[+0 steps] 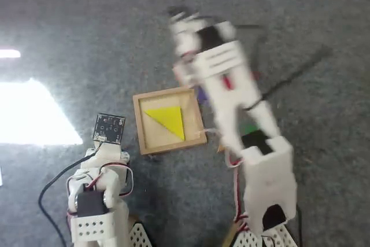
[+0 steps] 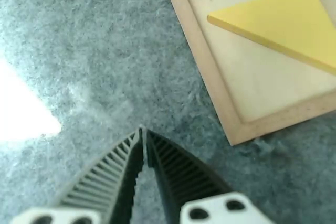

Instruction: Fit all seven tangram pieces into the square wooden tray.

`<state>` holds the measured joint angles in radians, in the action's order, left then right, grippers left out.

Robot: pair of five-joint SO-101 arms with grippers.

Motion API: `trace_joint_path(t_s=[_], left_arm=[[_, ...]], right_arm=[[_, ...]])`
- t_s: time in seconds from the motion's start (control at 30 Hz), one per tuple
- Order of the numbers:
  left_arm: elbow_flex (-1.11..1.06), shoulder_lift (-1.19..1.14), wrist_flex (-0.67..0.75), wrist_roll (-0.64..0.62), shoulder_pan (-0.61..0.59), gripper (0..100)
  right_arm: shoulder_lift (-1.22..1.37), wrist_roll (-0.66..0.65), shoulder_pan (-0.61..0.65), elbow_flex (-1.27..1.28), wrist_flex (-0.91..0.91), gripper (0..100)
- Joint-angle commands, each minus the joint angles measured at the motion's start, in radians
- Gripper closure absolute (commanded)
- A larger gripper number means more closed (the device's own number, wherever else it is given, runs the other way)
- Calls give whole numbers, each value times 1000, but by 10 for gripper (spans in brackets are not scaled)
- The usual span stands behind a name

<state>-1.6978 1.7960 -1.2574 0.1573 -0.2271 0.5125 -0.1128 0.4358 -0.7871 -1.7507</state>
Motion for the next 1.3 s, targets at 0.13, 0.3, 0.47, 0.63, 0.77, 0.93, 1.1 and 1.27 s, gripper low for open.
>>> trace_joint_path(t_s=[0.13,0.3,0.47,0.63,0.77,0.93,1.1,1.27], left_arm=[[15,20,-5,5,5,987],[15,20,-5,5,5,987],[15,20,-5,5,5,987],[15,20,-5,5,5,987],[15,20,-5,5,5,987],[15,20,-5,5,5,987],[15,20,-5,5,5,987],[15,20,-5,5,5,987]], right_arm=[[-257,-117,-44,199,79,701],[-561,-114,-30,275,45,703],[-885,-161,-24,660,134,700],[-1187,-282,33,1412,604,702],[-1214,-299,21,1783,1035,702],[-1059,-269,21,1846,1188,702],[-849,-193,74,1717,1208,702],[-687,-144,97,1528,1141,702]])
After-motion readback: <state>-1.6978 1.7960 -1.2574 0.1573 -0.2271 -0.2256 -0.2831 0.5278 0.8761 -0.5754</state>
